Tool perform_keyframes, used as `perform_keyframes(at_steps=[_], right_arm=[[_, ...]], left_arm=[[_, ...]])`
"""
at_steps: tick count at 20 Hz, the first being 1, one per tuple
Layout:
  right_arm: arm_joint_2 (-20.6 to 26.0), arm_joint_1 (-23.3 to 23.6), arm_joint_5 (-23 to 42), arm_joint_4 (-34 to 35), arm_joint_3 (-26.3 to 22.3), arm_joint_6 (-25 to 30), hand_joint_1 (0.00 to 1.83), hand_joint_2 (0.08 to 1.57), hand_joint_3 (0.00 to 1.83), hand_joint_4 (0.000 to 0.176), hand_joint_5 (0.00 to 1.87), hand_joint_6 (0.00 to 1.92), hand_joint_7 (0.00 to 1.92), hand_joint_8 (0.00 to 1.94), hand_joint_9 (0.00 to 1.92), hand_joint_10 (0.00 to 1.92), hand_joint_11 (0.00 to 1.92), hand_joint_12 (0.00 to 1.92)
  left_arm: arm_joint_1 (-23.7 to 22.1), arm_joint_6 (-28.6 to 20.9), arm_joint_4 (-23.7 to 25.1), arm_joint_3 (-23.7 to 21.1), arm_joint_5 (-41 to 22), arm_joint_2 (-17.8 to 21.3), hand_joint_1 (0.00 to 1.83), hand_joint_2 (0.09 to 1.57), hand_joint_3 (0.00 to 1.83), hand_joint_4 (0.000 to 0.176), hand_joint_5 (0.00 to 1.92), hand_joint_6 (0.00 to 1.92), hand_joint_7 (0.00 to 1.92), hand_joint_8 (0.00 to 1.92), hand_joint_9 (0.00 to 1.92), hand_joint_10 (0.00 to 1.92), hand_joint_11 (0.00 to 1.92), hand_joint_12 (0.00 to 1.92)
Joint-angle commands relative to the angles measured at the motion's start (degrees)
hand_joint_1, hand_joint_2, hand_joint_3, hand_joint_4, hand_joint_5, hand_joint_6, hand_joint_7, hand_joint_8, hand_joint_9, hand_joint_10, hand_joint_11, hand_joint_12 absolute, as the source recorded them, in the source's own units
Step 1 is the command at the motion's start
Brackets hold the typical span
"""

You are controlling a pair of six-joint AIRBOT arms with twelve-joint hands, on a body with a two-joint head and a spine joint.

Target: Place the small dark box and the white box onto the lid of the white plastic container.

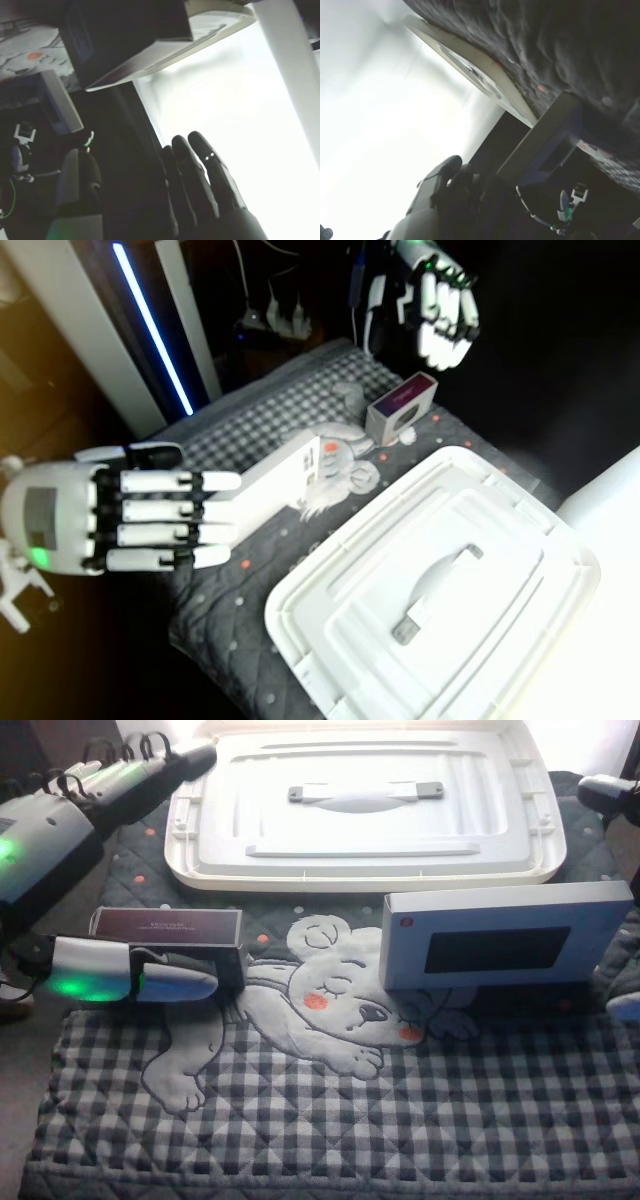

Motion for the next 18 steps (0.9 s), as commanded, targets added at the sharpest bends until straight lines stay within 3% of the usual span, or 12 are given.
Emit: perform_keyframes(at_steps=[1, 3, 4, 7, 9, 10, 11, 12, 13, 14, 17, 18], right_arm=[[0.48, 0.45, 6.63, 1.39, 0.41, 0.53, 0.98, 0.76, 0.01, 0.059, 0.2, 0.0, 0.18, 0.0, 0.18, 0.01, 0.0, 0.59], [0.42, 0.45, 6.14, 1.35, 0.38, 0.64, 1.03, 0.78, 0.01, 0.071, 0.2, 0.0, 0.18, 0.0, 0.19, 0.01, 0.0, 0.56], [0.28, 0.46, 5.21, 1.17, 0.48, 0.64, 0.97, 0.72, 0.0, 0.091, 0.21, 0.01, 0.19, 0.0, 0.18, 0.01, 0.0, 0.56], [-0.38, 0.54, 2.72, 0.88, 1.28, 0.64, 0.87, 0.66, 0.0, 0.104, 0.23, 0.01, 0.21, 0.01, 0.2, 0.01, 0.03, 0.62], [-0.93, 0.64, 1.56, 0.82, 1.86, 0.64, 0.83, 0.64, 0.0, 0.092, 0.27, 0.02, 0.25, 0.02, 0.23, 0.01, 0.02, 0.62], [-1.21, 0.74, 0.96, 0.81, 2.23, 0.64, 0.82, 0.64, 0.0, 0.111, 0.27, 0.01, 0.26, 0.02, 0.24, 0.02, 0.02, 0.63], [-1.46, 1.0, 0.12, 0.7, 2.61, 0.64, 0.81, 0.63, 0.0, 0.113, 0.27, 0.0, 0.26, 0.0, 0.24, 0.01, 0.04, 0.6], [-1.87, 1.56, -0.98, 0.38, 3.09, 0.64, 0.77, 0.61, 0.0, 0.099, 0.24, 0.0, 0.24, 0.0, 0.22, 0.0, 0.05, 0.6], [-2.25, 1.96, -2.04, 0.07, 3.6, 0.64, 0.75, 0.58, 0.0, 0.071, 0.21, 0.0, 0.21, 0.0, 0.2, 0.0, 0.06, 0.61], [-2.7, 2.39, -2.81, 0.04, 4.15, 0.64, 0.72, 0.56, 0.0, 0.068, 0.19, 0.0, 0.2, 0.0, 0.19, 0.0, 0.03, 0.65], [-4.15, 7.18, -6.25, -3.24, 5.62, 0.77, 0.74, 0.56, 0.0, 0.094, 0.19, 0.0, 0.19, 0.0, 0.19, 0.0, 0.0, 0.59], [-4.65, 8.33, -6.72, -3.95, 6.06, 0.77, 0.73, 0.56, 0.0, 0.084, 0.19, 0.0, 0.2, 0.0, 0.19, 0.0, 0.0, 0.53]], left_arm=[[-0.87, -0.17, -0.58, 0.39, -5.81, 0.0, 0.76, 0.77, 0.0, 0.028, 0.02, 0.0, 0.09, 0.0, 0.17, 0.01, 0.0, 0.59], [-1.37, -0.17, -0.49, 0.86, -4.5, -0.62, 0.71, 0.75, 0.0, 0.014, 0.02, 0.0, 0.09, 0.0, 0.17, 0.0, 0.0, 0.62], [-1.54, -0.17, -0.47, 1.17, -3.75, -0.95, 0.66, 0.74, 0.0, 0.018, 0.03, 0.0, 0.11, 0.01, 0.19, 0.01, 0.01, 0.63], [-2.16, -0.17, -0.45, 2.24, -1.04, -1.85, 0.71, 0.76, 0.0, 0.039, 0.05, 0.0, 0.11, 0.0, 0.19, 0.0, 0.0, 0.56], [-2.83, -0.18, -0.45, 3.3, 1.51, -2.71, 0.73, 0.74, 0.0, 0.036, 0.03, 0.0, 0.12, 0.0, 0.18, 0.0, 0.0, 0.53], [-3.1, -0.17, -0.4, 3.65, 2.41, -3.05, 0.72, 0.72, 0.0, 0.025, 0.02, 0.0, 0.12, 0.0, 0.17, 0.0, 0.0, 0.5], [-3.31, -0.17, -0.31, 3.95, 3.19, -3.31, 0.72, 0.72, 0.0, 0.022, 0.02, 0.0, 0.12, 0.0, 0.17, 0.0, 0.0, 0.5], [-3.51, -0.17, -0.3, 4.34, 4.07, -3.62, 0.72, 0.71, 0.0, 0.015, 0.02, 0.0, 0.11, 0.0, 0.17, 0.0, 0.0, 0.52], [-3.66, -0.17, -0.3, 4.71, 4.83, -3.88, 0.76, 0.73, 0.0, 0.024, 0.03, 0.0, 0.12, 0.0, 0.19, 0.0, 0.0, 0.56], [-3.88, -0.17, -0.3, 5.15, 5.7, -4.2, 0.78, 0.73, 0.0, 0.043, 0.03, 0.0, 0.12, 0.0, 0.19, 0.0, 0.0, 0.57], [-4.17, -0.18, -0.39, 5.77, 6.97, -4.35, 0.78, 0.76, 0.0, 0.096, 0.06, 0.0, 0.14, 0.0, 0.21, 0.0, 0.01, 0.58], [-4.15, -0.18, -0.4, 6.0, 7.5, -4.37, 0.78, 0.76, 0.0, 0.073, 0.07, 0.01, 0.14, 0.0, 0.22, 0.0, 0.01, 0.58]])
